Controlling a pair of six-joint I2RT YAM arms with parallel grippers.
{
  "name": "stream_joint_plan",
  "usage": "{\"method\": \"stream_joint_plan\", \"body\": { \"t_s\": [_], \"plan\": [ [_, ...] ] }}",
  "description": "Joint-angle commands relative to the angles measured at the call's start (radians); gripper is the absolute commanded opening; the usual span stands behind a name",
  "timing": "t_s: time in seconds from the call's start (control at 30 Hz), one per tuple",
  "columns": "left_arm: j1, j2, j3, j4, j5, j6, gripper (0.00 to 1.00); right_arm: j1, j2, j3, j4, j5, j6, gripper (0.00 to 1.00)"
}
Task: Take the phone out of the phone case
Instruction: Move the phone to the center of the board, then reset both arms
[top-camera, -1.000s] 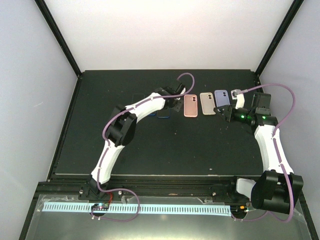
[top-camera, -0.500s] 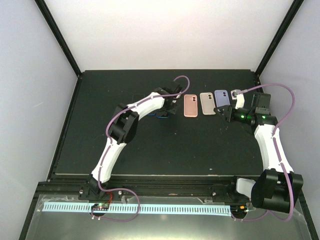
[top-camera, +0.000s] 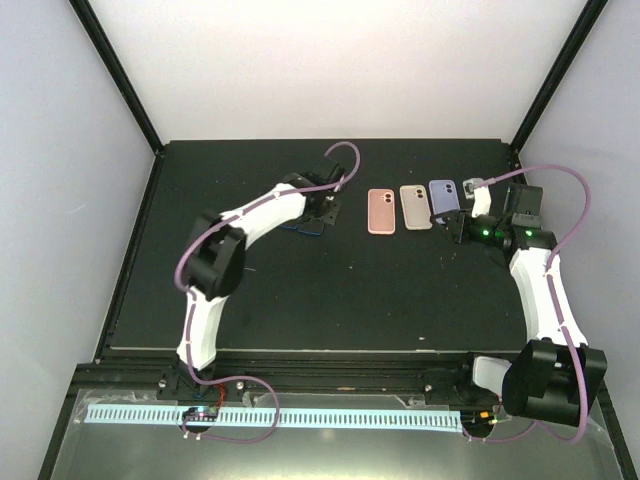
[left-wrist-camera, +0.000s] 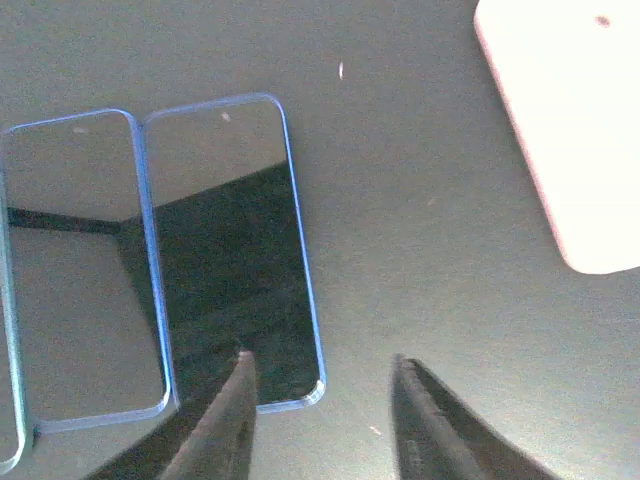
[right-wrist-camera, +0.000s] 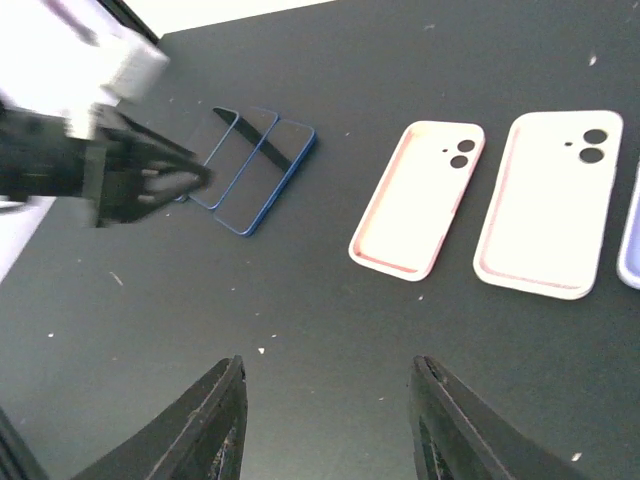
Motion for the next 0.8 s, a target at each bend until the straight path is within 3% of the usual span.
{"method": "stream_joint_plan", "body": {
  "t_s": [0.0, 0.13, 0.37, 0.43, 0.5, 0.53, 0.77],
  "plan": [
    [-0.023, -0.308, -0.112, 0.082, -0.022, 0.013, 0.48, -0.011, -0.045, 0.054, -0.012, 0.073, -0.050, 0.45],
    [-0.025, -0.507, -0.224, 0.049, -0.086, 0.045, 0.70, -0.011, -0.096, 0.059, 0.015, 0.134, -0.053, 0.45],
    [-0.023, -0.796, -0.383, -0.019, -0.143, 0.103, 0.96, -0.011, -0.167, 0.072, 0.061, 0.251, -0.072, 0.51],
    [-0.020, -0.896, -0.433, -0.028, -0.164, 0.117, 0.99, -0.011, -0.176, 0.085, 0.054, 0.291, -0.072, 0.61],
    [-0.016, -0.975, -0.495, -0.018, -0.188, 0.128, 0.99, -0.011, -0.187, 0.088, 0.060, 0.332, -0.064, 0.91],
    [-0.012, -1.015, -0.535, -0.003, -0.195, 0.135, 0.99, -0.011, -0.196, 0.085, 0.070, 0.344, -0.057, 0.99],
    [0.001, -1.249, -0.840, 0.234, -0.197, 0.156, 0.99, -0.011, -0.282, 0.011, 0.150, 0.325, -0.016, 1.00]
  ]
}}
